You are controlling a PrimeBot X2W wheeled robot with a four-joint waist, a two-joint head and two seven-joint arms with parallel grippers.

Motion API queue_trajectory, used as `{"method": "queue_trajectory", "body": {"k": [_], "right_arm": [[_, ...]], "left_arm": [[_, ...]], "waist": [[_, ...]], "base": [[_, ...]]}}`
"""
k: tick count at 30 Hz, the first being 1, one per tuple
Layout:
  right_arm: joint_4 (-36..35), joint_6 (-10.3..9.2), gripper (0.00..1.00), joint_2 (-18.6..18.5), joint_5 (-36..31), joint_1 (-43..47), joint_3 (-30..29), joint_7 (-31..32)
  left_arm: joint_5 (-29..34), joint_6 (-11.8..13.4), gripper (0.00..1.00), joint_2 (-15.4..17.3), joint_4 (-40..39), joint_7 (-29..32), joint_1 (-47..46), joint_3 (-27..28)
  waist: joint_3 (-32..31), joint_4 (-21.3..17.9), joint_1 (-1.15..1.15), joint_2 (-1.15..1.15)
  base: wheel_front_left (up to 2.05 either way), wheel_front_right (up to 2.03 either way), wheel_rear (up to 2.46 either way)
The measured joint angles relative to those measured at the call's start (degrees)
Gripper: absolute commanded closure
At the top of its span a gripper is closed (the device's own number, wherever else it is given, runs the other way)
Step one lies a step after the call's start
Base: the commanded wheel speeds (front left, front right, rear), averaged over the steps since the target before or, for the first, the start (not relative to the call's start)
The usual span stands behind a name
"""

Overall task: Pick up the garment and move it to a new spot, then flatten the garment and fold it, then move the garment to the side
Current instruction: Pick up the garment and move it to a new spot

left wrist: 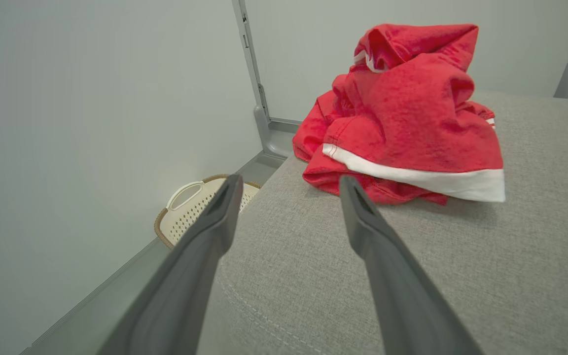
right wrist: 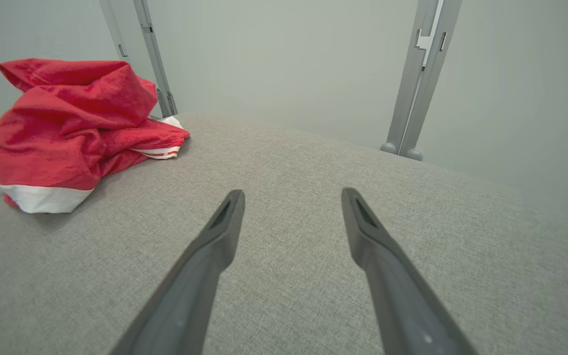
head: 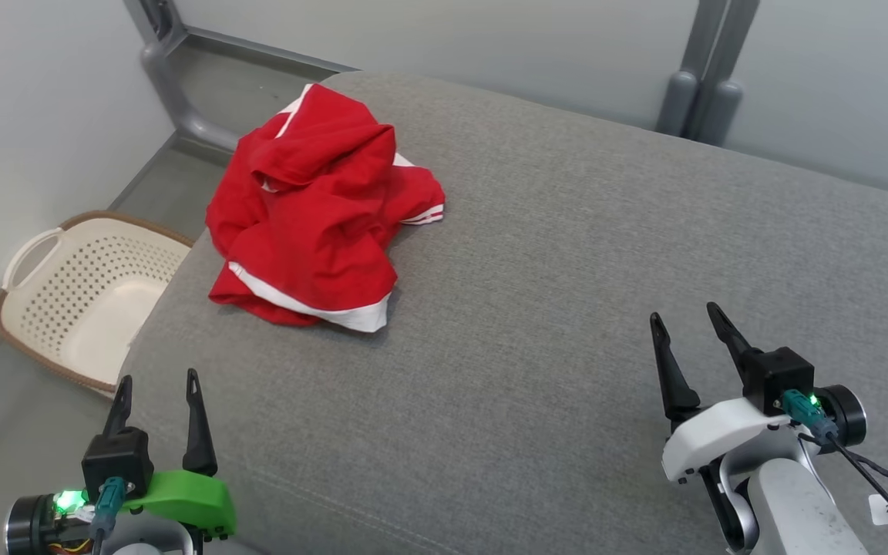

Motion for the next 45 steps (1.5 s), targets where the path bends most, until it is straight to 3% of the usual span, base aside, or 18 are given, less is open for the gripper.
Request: {"method": "queue_trajectory", "body": {"k": [6, 11, 22, 34, 45], "right_arm": [[0.15, 0.01, 0.0, 0.03, 0.69, -0.01, 0.1, 0.0], [0.46, 0.01, 0.0, 0.05, 0.77, -0.21, 0.76, 0.0], [0.66, 0.0, 0.0, -1.27, 1.22, -2.54, 1.54, 0.0], [0.02, 0.0, 0.0, -4.22, 1.05, -5.8, 2.31, 0.0], [-0.8, 0.01, 0.0, -4.94, 1.13, -8.33, 3.58, -0.01]], "left_arm": [[-0.51, 0.1, 0.0, -0.41, 0.7, 0.0, 0.13, 0.89], [-0.77, 0.04, 0.0, -0.62, 1.9, 0.01, 0.0, 1.71], [-2.45, -1.96, 0.0, -0.92, 4.93, 0.0, -5.87, 4.46], [-3.96, -4.0, 0.0, -1.18, 9.92, 0.0, -17.68, 7.6], [-2.37, -5.97, 0.0, 0.88, 16.02, 0.0, -27.34, 8.38]], "waist": [[0.24, 3.33, 0.0, 0.0], [0.74, 3.59, 0.0, 0.0], [4.15, 0.0, 0.0, 0.0], [11.97, -4.58, 0.0, 0.0], [18.29, -8.88, 0.0, 0.0]], "base": [[0.0, 0.0, 0.0], [0.0, 0.0, 0.0], [0.0, 0.0, 0.0], [0.0, 0.0, 0.0], [0.0, 0.0, 0.0]]}}
